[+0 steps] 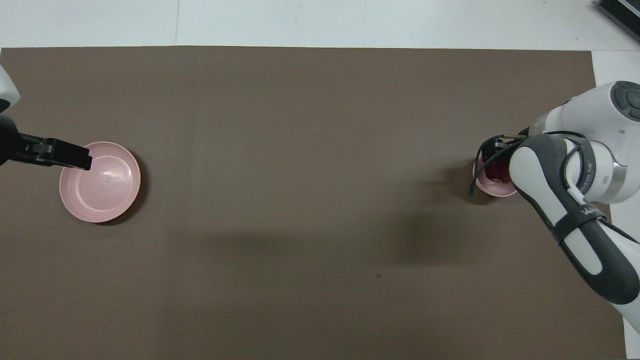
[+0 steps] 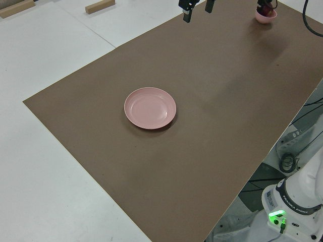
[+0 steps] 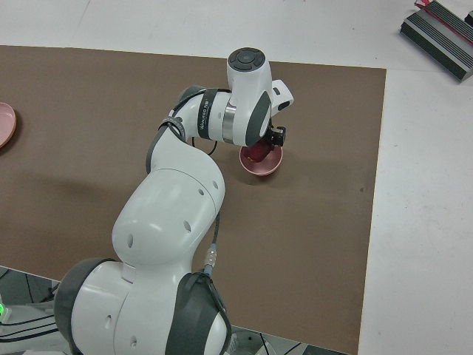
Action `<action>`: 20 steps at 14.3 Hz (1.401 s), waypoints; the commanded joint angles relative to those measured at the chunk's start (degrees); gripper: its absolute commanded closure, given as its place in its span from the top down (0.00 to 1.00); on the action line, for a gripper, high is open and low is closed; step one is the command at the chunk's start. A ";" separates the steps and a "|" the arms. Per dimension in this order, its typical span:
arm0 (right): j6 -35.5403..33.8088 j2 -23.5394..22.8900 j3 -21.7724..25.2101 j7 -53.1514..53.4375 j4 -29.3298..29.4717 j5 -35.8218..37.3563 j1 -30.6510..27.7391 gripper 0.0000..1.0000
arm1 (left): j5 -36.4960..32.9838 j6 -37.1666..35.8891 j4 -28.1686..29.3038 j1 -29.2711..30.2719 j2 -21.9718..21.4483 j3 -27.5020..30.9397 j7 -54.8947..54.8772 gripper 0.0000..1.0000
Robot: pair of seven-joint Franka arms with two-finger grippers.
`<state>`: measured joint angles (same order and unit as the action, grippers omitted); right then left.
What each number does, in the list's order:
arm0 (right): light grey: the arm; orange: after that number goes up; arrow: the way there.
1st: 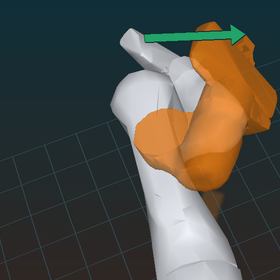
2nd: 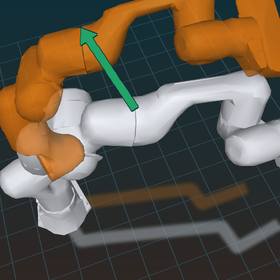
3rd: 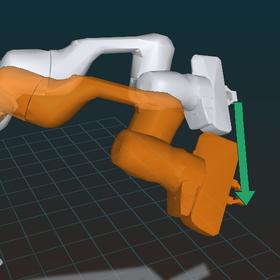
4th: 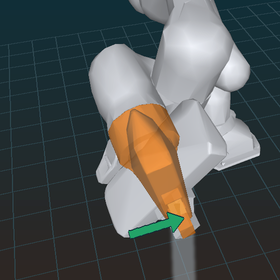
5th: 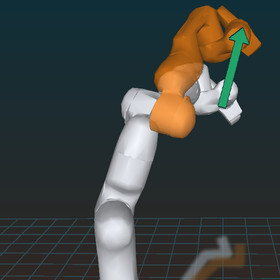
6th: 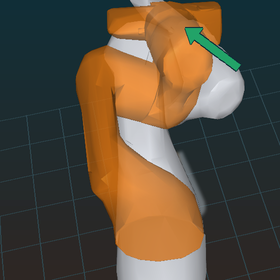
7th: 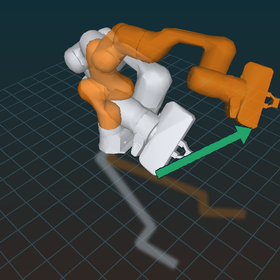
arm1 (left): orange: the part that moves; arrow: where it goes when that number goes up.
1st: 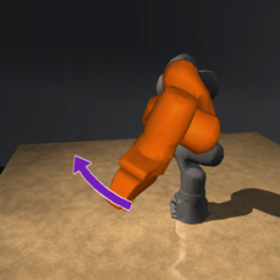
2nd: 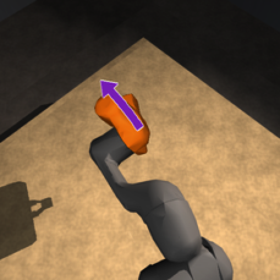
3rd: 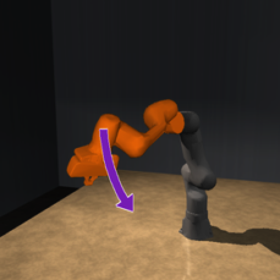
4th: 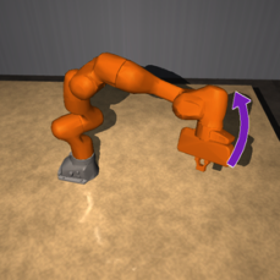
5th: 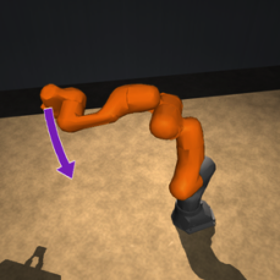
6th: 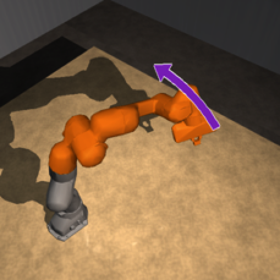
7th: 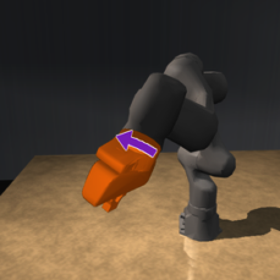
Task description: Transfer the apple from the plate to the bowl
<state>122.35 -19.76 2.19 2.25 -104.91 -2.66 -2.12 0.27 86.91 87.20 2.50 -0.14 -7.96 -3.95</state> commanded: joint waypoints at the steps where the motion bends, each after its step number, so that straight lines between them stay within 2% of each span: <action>1: 1.32 -0.10 -0.25 1.79 -0.38 0.73 -0.08 0.00 | -0.27 -2.09 -0.45 -2.67 -1.26 3.38 -0.54 1.00; 7: 1.58 -1.07 -0.25 1.79 -0.29 0.73 -0.08 0.00 | -0.18 -4.47 0.69 -6.81 -2.58 7.61 0.25 1.00; 8: 1.58 -1.07 -0.25 1.79 -0.29 0.73 -0.08 0.08 | -0.18 -4.56 0.69 -6.81 -2.58 7.61 0.43 1.00; 9: 1.49 -1.07 -0.25 1.79 -0.21 0.64 -0.08 0.33 | -0.18 -4.56 0.69 -6.64 -2.58 7.52 0.43 1.00; 10: 0.97 -1.07 -0.25 1.70 -0.12 0.64 -0.08 0.37 | -0.18 -4.64 0.69 -6.29 -2.58 7.52 0.35 1.00; 12: 0.26 -0.98 -0.25 1.70 -0.03 0.20 -0.16 0.69 | -0.18 -4.82 0.60 -6.11 -2.67 7.44 0.35 1.00; 16: -1.32 0.07 -0.34 1.26 -0.03 0.03 -0.78 1.00 | -0.18 -7.10 0.60 -6.02 -3.28 7.44 -0.53 1.00; 20: -2.37 1.56 -0.34 1.70 0.41 0.03 -0.60 1.00 | -0.18 -6.49 0.61 -5.93 -3.20 7.44 -0.62 1.00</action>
<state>121.49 -19.79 2.29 2.62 -104.63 -2.69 -2.45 0.29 80.92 87.25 -2.92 -2.49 -1.17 -3.95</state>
